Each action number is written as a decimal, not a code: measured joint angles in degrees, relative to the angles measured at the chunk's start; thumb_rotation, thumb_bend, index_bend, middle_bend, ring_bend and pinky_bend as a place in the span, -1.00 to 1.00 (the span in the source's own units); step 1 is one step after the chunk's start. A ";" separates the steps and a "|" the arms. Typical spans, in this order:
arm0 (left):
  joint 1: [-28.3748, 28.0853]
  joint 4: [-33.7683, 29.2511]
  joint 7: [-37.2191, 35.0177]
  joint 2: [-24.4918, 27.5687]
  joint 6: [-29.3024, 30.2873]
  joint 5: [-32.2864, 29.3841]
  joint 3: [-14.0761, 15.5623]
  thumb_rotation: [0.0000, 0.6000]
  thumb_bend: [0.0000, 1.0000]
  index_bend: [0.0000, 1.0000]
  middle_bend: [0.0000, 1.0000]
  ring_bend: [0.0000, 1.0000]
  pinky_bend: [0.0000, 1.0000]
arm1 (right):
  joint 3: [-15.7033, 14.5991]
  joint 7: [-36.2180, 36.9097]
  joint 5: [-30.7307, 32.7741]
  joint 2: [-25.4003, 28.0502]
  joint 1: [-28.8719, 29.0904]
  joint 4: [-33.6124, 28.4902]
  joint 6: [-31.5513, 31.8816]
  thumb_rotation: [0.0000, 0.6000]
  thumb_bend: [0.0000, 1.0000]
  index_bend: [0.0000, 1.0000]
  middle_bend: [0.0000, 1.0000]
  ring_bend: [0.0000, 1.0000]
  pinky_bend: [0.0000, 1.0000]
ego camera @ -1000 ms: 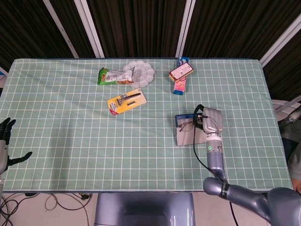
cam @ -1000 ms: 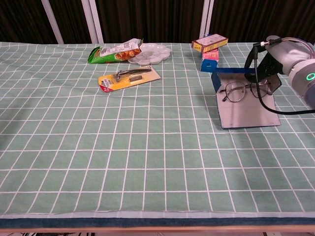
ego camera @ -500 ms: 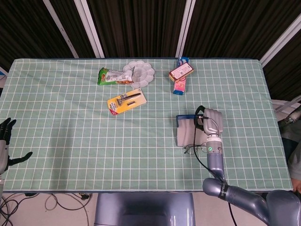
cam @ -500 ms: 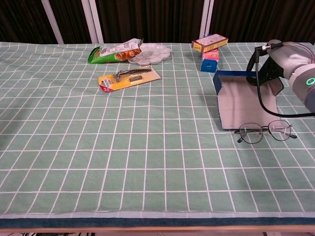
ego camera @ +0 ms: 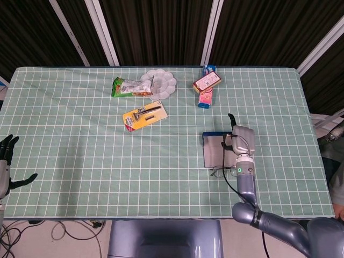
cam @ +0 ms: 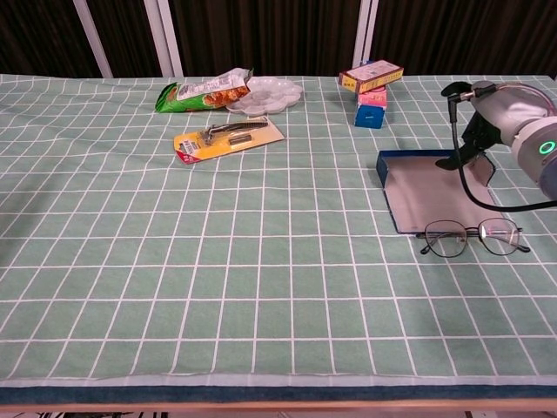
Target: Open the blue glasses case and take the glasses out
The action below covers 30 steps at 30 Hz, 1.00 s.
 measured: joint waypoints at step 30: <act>0.66 -0.02 0.91 0.04 2.83 2.65 0.50 1.00 -0.96 -1.00 -1.00 -1.00 -1.00 | -7.73 -15.80 9.92 19.76 -3.82 -30.93 -2.33 1.00 -0.32 -0.09 1.00 1.00 1.00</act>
